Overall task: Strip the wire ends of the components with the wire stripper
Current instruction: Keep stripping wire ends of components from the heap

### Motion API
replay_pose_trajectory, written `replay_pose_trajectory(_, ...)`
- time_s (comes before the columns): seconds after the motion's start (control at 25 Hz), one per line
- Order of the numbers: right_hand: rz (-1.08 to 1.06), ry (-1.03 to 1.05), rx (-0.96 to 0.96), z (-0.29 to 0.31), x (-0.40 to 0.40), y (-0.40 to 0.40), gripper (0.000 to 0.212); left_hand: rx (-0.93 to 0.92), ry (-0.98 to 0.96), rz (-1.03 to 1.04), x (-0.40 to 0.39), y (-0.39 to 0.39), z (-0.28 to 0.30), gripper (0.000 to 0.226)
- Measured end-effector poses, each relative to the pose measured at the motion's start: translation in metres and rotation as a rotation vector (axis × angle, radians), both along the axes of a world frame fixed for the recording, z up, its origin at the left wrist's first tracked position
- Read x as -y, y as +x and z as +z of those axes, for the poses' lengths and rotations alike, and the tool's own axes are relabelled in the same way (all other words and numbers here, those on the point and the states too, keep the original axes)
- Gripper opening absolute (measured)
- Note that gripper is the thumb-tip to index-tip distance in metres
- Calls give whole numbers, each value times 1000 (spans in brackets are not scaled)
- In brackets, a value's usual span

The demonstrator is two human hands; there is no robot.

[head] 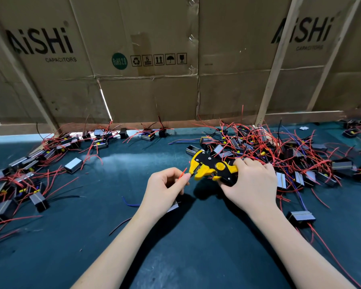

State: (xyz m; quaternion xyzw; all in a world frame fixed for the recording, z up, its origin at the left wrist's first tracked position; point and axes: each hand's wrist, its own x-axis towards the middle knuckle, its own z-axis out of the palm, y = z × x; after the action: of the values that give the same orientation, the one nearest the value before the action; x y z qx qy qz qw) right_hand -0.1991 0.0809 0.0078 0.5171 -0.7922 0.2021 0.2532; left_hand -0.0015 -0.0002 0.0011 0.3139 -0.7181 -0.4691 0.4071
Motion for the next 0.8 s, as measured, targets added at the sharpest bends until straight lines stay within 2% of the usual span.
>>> replay_pose_trajectory(0.24,-3,66,15,3,-1,1,42,3,17,0,-2,-1,0,27)
replay_pose_trajectory(0.56,-16,59,61,6,-2,3,53,0,22,-1,-2,0,2,27)
replay_pose_trajectory(0.72,-34,82,67,5,0,4,53,34,10,-6,-3,1,3,25)
replay_pose_trajectory(0.8,-77,86,98,4,0,2,54,115,-64,-28,-2,4,5,19)
